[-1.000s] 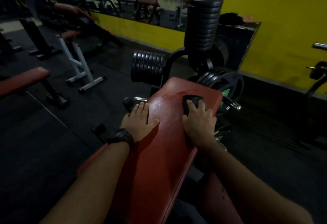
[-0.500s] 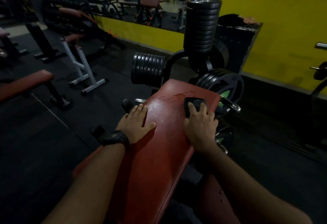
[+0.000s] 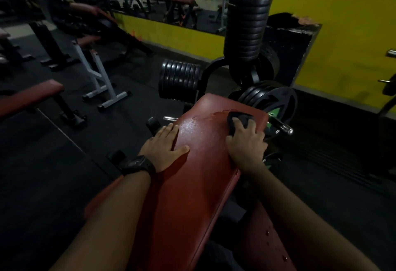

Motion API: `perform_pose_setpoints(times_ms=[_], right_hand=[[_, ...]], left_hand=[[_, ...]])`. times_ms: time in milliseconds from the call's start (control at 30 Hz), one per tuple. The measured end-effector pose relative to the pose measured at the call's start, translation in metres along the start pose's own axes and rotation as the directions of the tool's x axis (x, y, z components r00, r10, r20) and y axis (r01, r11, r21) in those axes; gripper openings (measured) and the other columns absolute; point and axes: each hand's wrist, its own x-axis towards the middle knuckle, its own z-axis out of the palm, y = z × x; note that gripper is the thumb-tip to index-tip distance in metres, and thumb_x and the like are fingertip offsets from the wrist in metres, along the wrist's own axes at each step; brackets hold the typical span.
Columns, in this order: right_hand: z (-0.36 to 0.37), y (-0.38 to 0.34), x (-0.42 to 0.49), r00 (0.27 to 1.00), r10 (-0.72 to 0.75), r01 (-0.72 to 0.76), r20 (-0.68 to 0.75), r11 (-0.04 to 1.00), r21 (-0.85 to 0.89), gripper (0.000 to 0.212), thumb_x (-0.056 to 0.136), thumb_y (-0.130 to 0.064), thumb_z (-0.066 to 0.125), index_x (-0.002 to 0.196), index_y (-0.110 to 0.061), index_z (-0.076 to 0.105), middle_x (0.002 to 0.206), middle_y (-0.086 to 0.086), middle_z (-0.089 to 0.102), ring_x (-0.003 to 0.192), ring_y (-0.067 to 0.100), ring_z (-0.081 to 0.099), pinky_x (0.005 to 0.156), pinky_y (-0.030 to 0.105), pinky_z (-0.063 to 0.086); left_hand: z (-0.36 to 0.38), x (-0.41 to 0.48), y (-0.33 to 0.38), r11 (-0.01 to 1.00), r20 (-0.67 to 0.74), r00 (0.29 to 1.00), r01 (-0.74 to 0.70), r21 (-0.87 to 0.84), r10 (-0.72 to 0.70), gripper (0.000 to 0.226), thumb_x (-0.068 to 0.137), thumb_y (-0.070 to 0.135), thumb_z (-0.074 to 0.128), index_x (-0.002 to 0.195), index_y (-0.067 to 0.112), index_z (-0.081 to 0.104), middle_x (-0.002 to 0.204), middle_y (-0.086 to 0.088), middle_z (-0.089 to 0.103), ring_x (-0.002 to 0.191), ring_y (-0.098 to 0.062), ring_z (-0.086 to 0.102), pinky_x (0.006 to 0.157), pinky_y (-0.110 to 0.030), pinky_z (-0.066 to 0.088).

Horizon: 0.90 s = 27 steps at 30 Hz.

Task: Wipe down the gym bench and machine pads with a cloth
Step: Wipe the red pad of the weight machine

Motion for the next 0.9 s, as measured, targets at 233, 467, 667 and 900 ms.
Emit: perform_pose_setpoints(times_ms=[233,467,667,900], right_hand=[[0.014,-0.050,-0.016,0.916,-0.398,0.402,0.051,0.910,-0.103,0.059,0.100,-0.040,0.051,0.154,-0.038,0.029,0.165,0.008,0.017,0.135,0.037,0.038,0.103,0.052,0.041],[0.008,-0.012,0.034,0.995,-0.085,0.079,-0.050,0.991,-0.105,0.059,0.098,-0.036,0.053,0.153,-0.036,0.032,0.155,0.011,0.032,0.122,0.041,0.046,0.095,0.054,0.042],[0.026,-0.071,-0.016,0.909,-0.414,0.417,0.051,0.907,-0.067,0.059,0.099,-0.039,0.052,0.153,-0.041,0.029,0.159,0.008,0.027,0.126,0.036,0.044,0.101,0.048,0.043],[0.022,-0.054,0.048,0.940,-0.340,0.340,0.024,0.934,-0.111,0.061,0.098,-0.039,0.051,0.155,-0.039,0.028,0.158,0.007,0.032,0.127,0.037,0.045,0.098,0.052,0.042]], left_hand=[[0.000,0.004,0.001,1.000,-0.023,1.000,0.006,-0.009,-0.007,0.085,0.096,0.071,0.036,0.163,0.028,0.007,0.171,0.009,0.000,0.156,-0.008,0.002,0.122,-0.044,0.019],[0.000,0.001,-0.001,0.999,-0.019,1.000,0.013,-0.037,-0.014,0.086,0.094,0.074,0.036,0.163,0.030,0.007,0.170,0.011,0.000,0.156,-0.008,0.002,0.122,-0.046,0.018],[0.000,0.007,-0.007,0.998,-0.043,0.999,0.006,-0.062,-0.009,0.097,0.082,0.086,0.026,0.163,0.034,0.010,0.170,0.013,0.005,0.155,-0.008,0.009,0.118,-0.046,0.030],[-0.003,0.004,-0.002,0.996,-0.008,0.999,0.041,-0.075,-0.042,0.088,0.094,0.074,0.038,0.163,0.031,0.005,0.170,0.012,-0.001,0.156,-0.009,0.004,0.120,-0.048,0.022]])
